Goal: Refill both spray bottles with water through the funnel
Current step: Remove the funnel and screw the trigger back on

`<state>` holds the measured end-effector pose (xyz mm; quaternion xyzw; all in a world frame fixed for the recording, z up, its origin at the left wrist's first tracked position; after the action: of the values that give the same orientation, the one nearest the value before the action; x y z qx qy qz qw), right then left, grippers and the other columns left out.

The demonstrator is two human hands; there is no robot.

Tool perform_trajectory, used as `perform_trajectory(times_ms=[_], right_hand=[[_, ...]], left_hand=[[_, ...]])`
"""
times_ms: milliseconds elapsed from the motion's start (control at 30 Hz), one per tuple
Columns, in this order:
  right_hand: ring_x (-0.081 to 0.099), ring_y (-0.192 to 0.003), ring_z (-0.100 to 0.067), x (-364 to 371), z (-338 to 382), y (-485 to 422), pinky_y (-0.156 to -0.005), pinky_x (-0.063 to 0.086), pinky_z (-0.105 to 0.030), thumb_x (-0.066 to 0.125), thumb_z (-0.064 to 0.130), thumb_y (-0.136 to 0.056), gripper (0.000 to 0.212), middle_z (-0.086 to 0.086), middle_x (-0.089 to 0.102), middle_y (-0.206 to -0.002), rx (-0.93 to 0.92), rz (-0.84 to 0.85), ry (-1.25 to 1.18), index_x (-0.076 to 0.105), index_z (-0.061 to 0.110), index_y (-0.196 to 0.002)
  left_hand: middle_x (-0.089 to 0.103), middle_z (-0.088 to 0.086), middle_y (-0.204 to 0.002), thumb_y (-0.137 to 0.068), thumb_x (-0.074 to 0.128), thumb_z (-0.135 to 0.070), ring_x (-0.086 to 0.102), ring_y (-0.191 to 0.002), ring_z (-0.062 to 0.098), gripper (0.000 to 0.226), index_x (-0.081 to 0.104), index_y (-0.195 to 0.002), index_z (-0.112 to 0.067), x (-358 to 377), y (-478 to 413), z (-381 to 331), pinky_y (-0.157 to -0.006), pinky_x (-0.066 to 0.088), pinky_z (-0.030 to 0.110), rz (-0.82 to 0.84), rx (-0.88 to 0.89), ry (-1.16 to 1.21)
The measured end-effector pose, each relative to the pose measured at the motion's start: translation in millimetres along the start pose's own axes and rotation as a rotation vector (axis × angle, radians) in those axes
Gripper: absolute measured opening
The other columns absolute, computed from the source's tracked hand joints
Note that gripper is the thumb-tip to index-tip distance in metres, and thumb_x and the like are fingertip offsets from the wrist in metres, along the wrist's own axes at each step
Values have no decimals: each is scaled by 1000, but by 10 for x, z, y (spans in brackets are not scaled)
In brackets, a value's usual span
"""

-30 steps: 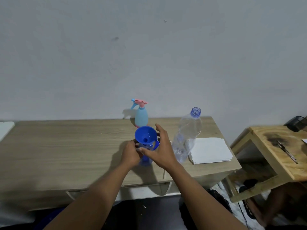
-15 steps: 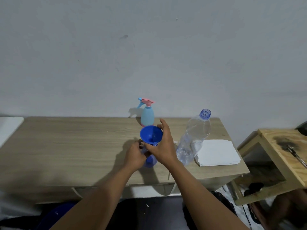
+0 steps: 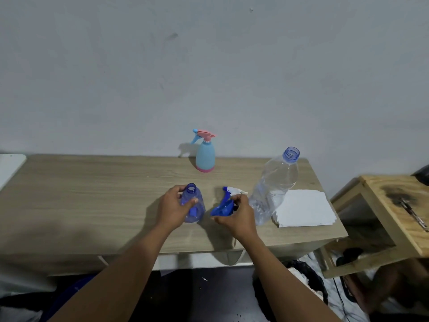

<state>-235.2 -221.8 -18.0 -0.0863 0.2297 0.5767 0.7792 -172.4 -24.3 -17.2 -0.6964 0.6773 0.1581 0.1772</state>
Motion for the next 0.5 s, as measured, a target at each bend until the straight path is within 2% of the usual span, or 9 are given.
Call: perform_trajectory(times_ms=[67,133,200,267,367,500], right_hand=[[58,-108,-17,34,-98,-28,-95,53,-28,94,22,-59,80,-1,52,-127,29,55,98,51,21,-125],[50,-123,-21,72,-150,-74,-105,45,-32,91,26,-65,88,-4,38,-142,19,125,254,47,20,-140],[44,-131,-26,122,-167,-136,-111,39,-38,87,33,-69,92,-8,34,-146,0,196,427,42,20,-147],[44,-131,-27,177,-161,-183,-110,41,-42,86,37,-68,92,-9,42,-144,-11,224,541,40,20,-147],[42,-132,-29,254,-146,-198,-108,42,-47,87,31,-67,88,-8,48,-141,-6,223,594,41,20,-141],[43,-131,-29,307,-174,-198,-105,44,-47,88,33,-63,85,-8,48,-137,-35,236,601,43,20,-134]], left_hand=[[68,-4,-100,-71,85,-18,62,-84,15,42,67,-108,-15,13,4,10,-73,47,21,-3,1,9],[68,-4,-101,-71,85,-20,62,-86,15,42,66,-108,-16,19,8,24,-74,47,23,-8,-4,6],[68,-5,-101,-71,85,-22,62,-88,14,41,66,-108,-18,16,8,31,-74,47,23,-6,-7,5],[68,-5,-102,-72,85,-22,62,-88,13,40,66,-107,-19,9,4,24,-72,46,20,0,-10,8],[68,-7,-101,-72,84,-21,62,-88,10,40,65,-108,-20,-4,9,5,-70,44,14,11,-12,14],[67,-8,-103,-73,84,-23,61,-91,11,40,65,-108,-22,-11,14,5,-74,46,20,19,-15,18]])
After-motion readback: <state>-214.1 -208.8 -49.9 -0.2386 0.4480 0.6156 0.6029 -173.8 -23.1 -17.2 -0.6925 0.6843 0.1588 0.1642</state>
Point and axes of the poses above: each hand's wrist, its own y-axis away from the middle knuckle, its own x-axis out of the palm, z = x × y, the point moved 1 cm from there along -y, towards the middle knuckle
